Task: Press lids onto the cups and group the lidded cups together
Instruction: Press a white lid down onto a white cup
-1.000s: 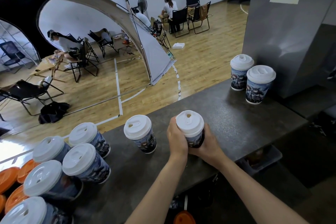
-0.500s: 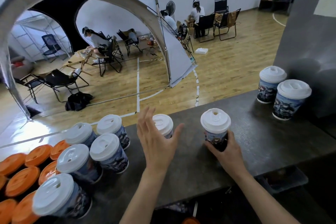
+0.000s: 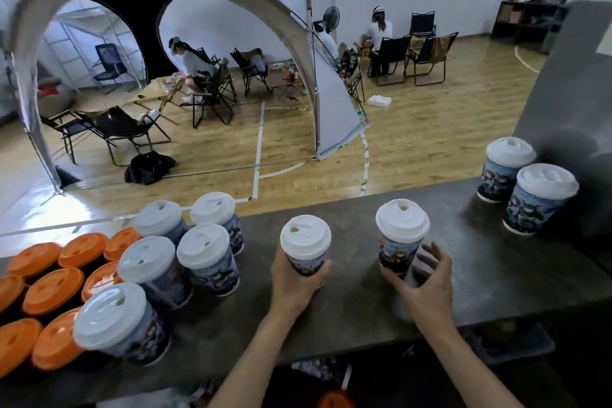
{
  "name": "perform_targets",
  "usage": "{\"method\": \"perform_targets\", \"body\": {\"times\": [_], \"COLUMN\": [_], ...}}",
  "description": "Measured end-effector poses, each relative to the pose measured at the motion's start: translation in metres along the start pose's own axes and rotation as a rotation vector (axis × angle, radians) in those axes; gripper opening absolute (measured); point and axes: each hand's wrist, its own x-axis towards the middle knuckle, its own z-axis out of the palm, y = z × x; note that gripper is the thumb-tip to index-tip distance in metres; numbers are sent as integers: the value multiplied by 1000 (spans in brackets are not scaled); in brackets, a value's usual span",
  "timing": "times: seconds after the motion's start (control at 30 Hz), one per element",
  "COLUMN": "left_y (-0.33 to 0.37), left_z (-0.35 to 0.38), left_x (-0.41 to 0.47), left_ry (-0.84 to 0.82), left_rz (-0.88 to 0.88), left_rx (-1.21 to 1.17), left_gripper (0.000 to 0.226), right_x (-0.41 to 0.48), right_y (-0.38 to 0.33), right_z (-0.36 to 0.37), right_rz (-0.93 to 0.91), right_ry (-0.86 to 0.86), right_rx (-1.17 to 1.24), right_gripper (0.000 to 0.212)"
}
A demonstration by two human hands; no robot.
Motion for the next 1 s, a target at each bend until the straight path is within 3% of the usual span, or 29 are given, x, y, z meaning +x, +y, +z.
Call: {"method": "perform_targets", "body": {"times": [0.1, 0.17, 0.27, 0.33, 0.53, 0.83, 1.0], "left_y": [-11, -16, -22, -24, -26, -21, -17], "left_z": [-5, -4, -2, -3, -2, 0, -2], "left_x": [-19, -30, -35, -32, -31, -34, -46], "left_ry": [-48, -86, -142, -166, -169, -163, -21], "left_rz": [-7, -13, -18, -36, -53, -13, 96], "left_rx": [-20, -35, -25, -29, -92, -134, -57], "left_gripper": [80, 78, 77, 79, 86, 92, 90], "right_x": [-21, -38, -54, -50, -26, -23, -31], "right_y": [5, -1, -27, -45, -75, -62, -52], "right_z": [0, 7, 28, 47, 94, 93, 91], "right_rz": [-34, -76, -211, -227, 38, -2, -68], "right_ry": [85, 89, -91, -217, -389, -368, -363], "right_rx": [-38, -53, -1, 77, 278, 293, 296], "right_gripper": [83, 50, 8, 16, 32, 36, 28]}}
